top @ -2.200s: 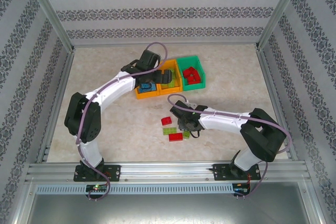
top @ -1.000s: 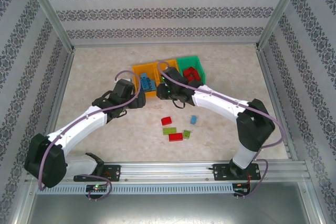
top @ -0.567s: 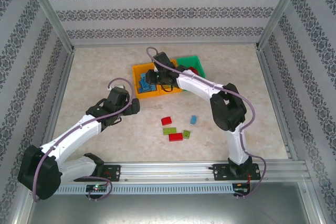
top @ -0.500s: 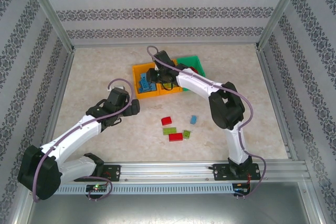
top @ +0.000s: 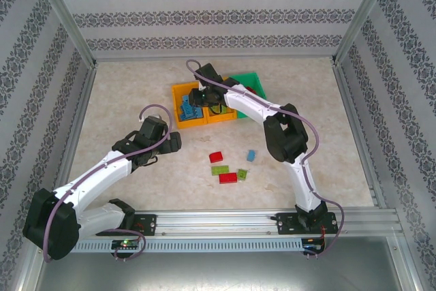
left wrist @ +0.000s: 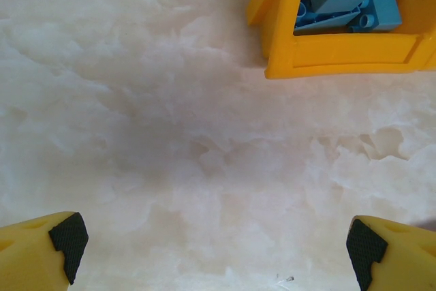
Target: Sort the legos into containers by color
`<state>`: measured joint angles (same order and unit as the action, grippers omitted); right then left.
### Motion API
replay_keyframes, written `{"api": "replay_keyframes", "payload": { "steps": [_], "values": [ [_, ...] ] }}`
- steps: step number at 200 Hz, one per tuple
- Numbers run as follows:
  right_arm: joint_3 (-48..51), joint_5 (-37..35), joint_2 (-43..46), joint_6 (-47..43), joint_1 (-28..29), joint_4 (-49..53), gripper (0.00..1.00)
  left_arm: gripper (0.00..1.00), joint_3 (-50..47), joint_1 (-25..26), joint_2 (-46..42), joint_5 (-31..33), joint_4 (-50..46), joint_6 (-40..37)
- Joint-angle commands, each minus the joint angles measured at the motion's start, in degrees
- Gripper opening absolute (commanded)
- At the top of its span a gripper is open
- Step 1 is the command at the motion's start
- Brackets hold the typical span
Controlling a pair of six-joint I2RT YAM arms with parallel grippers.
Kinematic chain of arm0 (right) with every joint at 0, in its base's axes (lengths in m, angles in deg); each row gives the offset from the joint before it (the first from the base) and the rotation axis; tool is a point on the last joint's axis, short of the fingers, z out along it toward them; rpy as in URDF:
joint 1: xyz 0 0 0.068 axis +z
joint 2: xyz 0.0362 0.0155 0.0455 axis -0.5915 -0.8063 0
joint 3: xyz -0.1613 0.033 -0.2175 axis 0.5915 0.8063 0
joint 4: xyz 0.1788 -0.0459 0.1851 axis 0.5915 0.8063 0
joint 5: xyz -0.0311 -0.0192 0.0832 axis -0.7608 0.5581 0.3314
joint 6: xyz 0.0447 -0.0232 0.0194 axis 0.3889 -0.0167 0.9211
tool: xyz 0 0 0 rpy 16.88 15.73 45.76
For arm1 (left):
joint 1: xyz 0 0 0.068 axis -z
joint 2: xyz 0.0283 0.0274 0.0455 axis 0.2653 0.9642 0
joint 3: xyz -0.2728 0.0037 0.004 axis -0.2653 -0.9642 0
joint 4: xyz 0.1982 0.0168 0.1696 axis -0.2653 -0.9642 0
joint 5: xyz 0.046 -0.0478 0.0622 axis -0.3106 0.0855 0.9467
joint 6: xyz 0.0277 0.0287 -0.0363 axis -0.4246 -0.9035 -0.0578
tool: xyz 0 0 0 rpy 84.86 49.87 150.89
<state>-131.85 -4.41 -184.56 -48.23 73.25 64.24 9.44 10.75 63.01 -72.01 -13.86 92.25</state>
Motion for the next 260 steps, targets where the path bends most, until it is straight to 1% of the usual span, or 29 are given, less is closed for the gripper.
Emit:
{"api": "replay_keyframes", "payload": {
  "steps": [1,24,38,49,68,94,122,137,156,190,207,220,229,260],
  "values": [
    [-2.47,0.15,-1.35,-1.47,-0.13,1.99,0.38,0.99,-0.73,-0.64,-1.27,-0.16,-1.98,1.30],
    [-2.76,0.61,-1.49,-1.45,-0.18,2.09,0.49,0.99,-0.77,-0.62,-1.52,-0.10,-2.35,1.37],
    [-2.85,1.22,-1.40,-1.66,-0.11,1.96,0.61,0.99,-0.79,-0.63,-1.56,-0.19,-2.35,1.48],
    [-2.81,1.46,-1.03,-1.71,-0.01,2.04,0.64,0.99,-0.89,-0.63,-1.58,-0.38,-2.31,1.60],
    [-1.38,2.16,0.73,-1.83,0.21,1.25,0.67,1.00,-0.89,-0.63,-1.64,-0.88,-2.35,1.63],
    [3.60,1.66,5.71,-4.12,1.21,-0.30,0.71,0.99,-0.94,-0.62,-1.86,-0.70,-2.77,1.77],
    [14.43,-1.28,14.44,-7.07,2.88,-2.56,0.77,1.00,-1.50,-0.61,-2.50,-0.59,-2.84,1.97],
    [21.12,-3.99,19.24,-6.93,3.47,-3.55,0.79,0.99,-2.05,-0.57,-2.84,-0.67,-2.30,2.10],
    [29.30,-5.79,24.48,-5.88,4.20,-4.44,0.83,0.99,-2.45,-0.64,-2.84,-0.95,-1.77,2.23],
    [38.89,-7.39,28.03,-7.07,6.20,-3.69,0.86,0.99,-2.40,-0.64,-2.62,-1.24,-1.56,1.87],
    [42.85,-4.10,29.06,-7.33,6.41,-4.30,0.85,0.99,-2.31,-0.61,-2.62,-1.03,-1.89,1.72],
    [45.85,-1.51,30.12,-9.96,6.93,-5.73,0.84,1.00,-2.40,-0.63,-2.69,-0.98,-2.04,1.70],
    [47.23,-1.07,30.78,-13.10,7.43,-5.77,0.84,1.00,-2.62,-0.58,-2.73,-0.98,-2.03,1.63],
    [49.02,-3.87,32.04,-24.40,8.48,-3.72,0.84,0.99,-3.10,-0.64,-2.71,-1.33,-1.89,1.92]
  ]
}}
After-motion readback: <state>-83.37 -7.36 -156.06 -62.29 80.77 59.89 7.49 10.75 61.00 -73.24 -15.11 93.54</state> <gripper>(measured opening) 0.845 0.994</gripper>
